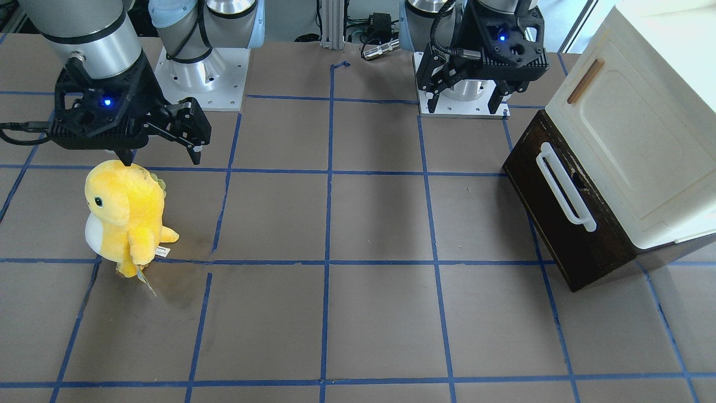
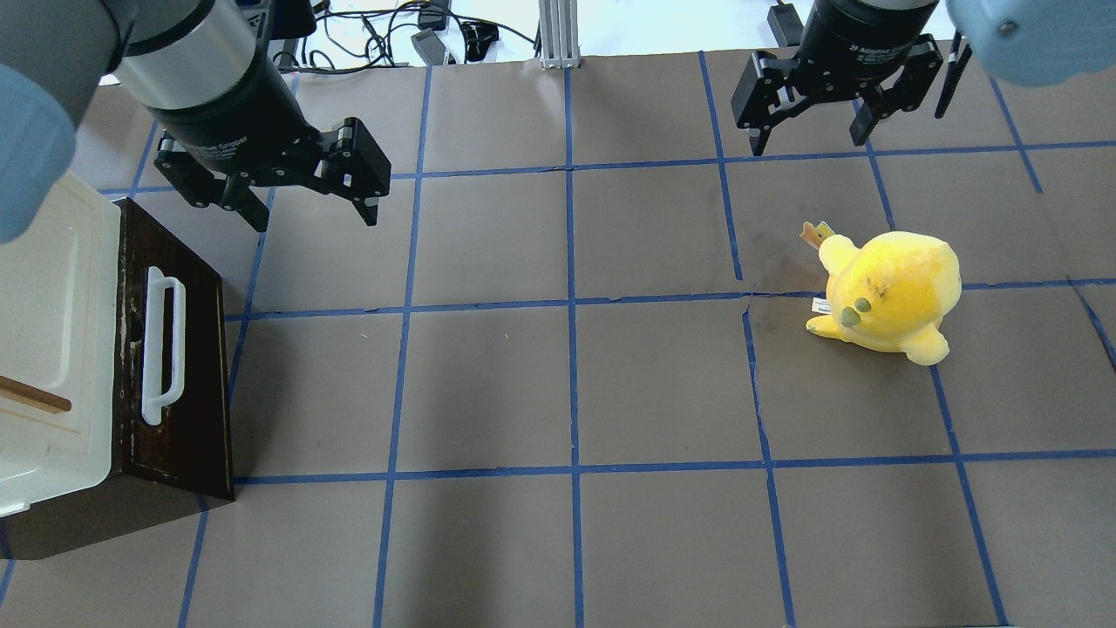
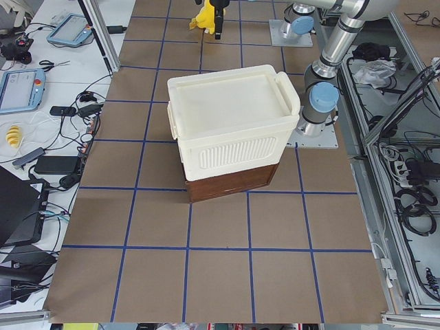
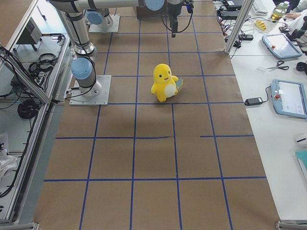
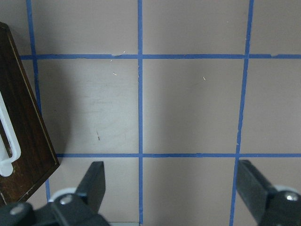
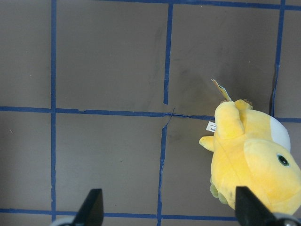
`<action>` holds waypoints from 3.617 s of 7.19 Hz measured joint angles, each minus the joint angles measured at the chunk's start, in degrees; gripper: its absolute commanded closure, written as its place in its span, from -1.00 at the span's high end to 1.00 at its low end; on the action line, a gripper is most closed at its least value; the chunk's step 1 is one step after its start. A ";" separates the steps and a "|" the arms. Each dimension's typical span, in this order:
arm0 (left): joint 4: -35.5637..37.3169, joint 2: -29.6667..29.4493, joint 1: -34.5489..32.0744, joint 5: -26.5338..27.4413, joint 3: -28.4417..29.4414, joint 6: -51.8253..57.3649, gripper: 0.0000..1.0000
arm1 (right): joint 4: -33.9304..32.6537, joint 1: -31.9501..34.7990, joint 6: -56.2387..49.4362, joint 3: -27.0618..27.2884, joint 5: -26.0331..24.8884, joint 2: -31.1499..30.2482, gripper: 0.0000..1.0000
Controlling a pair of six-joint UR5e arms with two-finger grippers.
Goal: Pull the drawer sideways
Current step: 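Move the left gripper down to the white drawer handle, then close the left gripper around the white drawer handle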
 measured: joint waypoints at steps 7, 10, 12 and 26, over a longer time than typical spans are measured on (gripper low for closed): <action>-0.44 -0.88 0.00 0.46 -0.29 -0.40 1.00 | 0.00 0.00 -0.02 0.00 0.00 0.00 1.00; -1.19 -3.31 -0.37 11.50 -5.82 -6.80 1.00 | 0.00 0.00 0.00 0.00 0.00 0.00 1.00; -1.28 -6.63 -3.24 22.20 -9.32 -14.76 1.00 | 0.00 0.00 0.00 0.00 0.00 0.00 1.00; -1.99 -25.28 -0.70 63.77 -18.87 -23.24 1.00 | 0.00 0.00 -0.01 0.00 0.00 0.00 1.00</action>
